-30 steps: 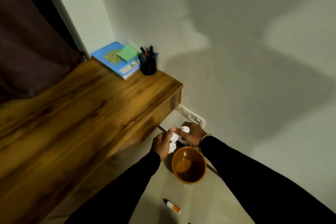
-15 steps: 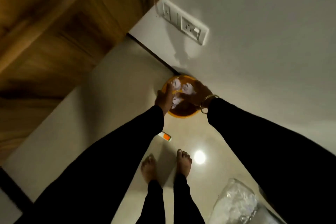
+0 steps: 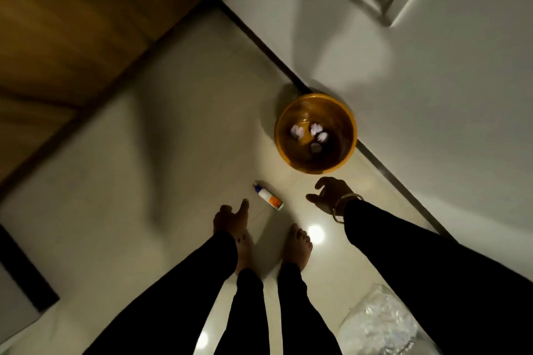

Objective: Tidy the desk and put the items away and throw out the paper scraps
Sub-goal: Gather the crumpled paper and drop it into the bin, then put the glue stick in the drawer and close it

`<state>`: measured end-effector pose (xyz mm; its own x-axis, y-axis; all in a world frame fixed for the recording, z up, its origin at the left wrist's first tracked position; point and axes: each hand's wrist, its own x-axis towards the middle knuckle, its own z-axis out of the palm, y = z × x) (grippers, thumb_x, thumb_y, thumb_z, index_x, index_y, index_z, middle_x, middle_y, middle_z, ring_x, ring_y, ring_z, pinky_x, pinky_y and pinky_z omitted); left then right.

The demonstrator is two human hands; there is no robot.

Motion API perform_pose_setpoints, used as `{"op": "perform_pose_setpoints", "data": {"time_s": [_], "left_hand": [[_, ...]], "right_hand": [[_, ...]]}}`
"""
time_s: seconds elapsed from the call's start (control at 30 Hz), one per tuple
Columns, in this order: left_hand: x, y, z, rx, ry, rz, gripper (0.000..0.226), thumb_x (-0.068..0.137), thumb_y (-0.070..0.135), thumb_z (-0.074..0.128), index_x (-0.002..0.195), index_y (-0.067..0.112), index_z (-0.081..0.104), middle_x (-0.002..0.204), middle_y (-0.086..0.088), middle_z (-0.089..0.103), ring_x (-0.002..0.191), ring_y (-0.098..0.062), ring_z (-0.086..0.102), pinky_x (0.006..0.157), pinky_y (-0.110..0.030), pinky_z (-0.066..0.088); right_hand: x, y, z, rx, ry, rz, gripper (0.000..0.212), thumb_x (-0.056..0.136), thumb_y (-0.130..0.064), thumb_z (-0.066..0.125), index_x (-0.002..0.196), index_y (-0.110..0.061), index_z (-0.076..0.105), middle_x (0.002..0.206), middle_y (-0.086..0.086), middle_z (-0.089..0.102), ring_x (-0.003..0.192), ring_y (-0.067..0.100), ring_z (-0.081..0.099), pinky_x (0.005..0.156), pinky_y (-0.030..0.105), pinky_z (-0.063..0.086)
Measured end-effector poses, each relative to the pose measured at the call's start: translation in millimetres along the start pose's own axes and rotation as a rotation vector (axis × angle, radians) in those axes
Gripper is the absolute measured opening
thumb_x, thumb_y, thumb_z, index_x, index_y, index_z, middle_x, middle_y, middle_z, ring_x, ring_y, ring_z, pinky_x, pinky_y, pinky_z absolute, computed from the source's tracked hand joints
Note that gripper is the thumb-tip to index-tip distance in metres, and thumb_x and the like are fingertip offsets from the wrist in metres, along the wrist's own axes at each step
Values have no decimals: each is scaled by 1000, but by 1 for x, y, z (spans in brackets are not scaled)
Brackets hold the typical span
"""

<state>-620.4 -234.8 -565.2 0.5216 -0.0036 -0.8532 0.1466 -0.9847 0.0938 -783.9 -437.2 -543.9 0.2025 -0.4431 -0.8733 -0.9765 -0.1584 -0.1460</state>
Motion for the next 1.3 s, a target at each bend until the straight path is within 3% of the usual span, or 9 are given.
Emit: {"op": "perform_pose_setpoints", "data": {"time_s": [0.2,0.4,0.57,0.77,0.83,0.93,1.07,1.13,1.3], "left_hand": [[49,-33,40,38,-16,274,68,86,65,54,135,18,51,134,-2,57,121,-20,56,104,-38,47],[135,-77,94,53,9,257,73,86,64,55,143,21,41,144,-2,46,125,-21,53,105,-41,48],[201,-109,136,87,-20,288,72,87,63,55,144,21,40,146,0,42,127,-19,52,105,-40,47],[245,-118,118,122,16,277,71,88,62,52,145,21,39,145,0,43,125,-19,53,106,-38,46],[240,-111,101,91,30,270,70,88,61,54,143,21,41,144,-1,45,126,-20,53,105,-40,47],[201,-98,72,31,25,282,66,87,59,56,140,21,43,141,-2,47,126,-21,54,105,-41,48],[97,-77,14,-33,32,340,61,90,56,55,139,21,45,136,2,49,116,-15,58,99,-33,50],[39,-60,-30,-118,49,369,58,91,53,56,139,21,46,135,4,50,110,-12,59,92,-27,52],[-109,-15,-143,-612,171,341,28,93,38,62,117,23,61,119,5,62,93,-9,63,69,-7,44]], "right_hand": [[41,-32,82,-112,-19,-167,44,74,-50,73,105,-22,59,103,1,68,99,23,65,91,38,53],[135,-38,171,-281,20,-227,63,81,-46,69,133,-18,45,129,6,56,120,26,55,101,41,47],[216,-38,236,-281,70,-237,64,82,-39,70,135,-17,42,127,7,53,117,28,53,98,43,48],[252,-50,271,-257,-24,-295,47,95,-49,42,130,-19,52,128,12,56,118,34,56,102,42,43],[236,-57,261,-255,77,-331,33,93,-30,54,123,-16,51,118,10,59,109,32,61,95,42,49],[189,-75,229,-229,189,-388,39,81,-13,68,116,-18,51,112,5,60,105,28,63,93,41,53],[90,-114,157,-135,226,-425,43,84,-17,61,125,-16,51,119,6,59,113,29,59,98,38,47],[29,-136,115,-119,263,-483,37,82,-20,60,117,-15,52,113,6,59,108,29,60,91,36,48],[-139,-189,13,-5,371,-640,47,76,-24,69,119,-13,53,109,5,61,101,26,61,87,32,46]]}}
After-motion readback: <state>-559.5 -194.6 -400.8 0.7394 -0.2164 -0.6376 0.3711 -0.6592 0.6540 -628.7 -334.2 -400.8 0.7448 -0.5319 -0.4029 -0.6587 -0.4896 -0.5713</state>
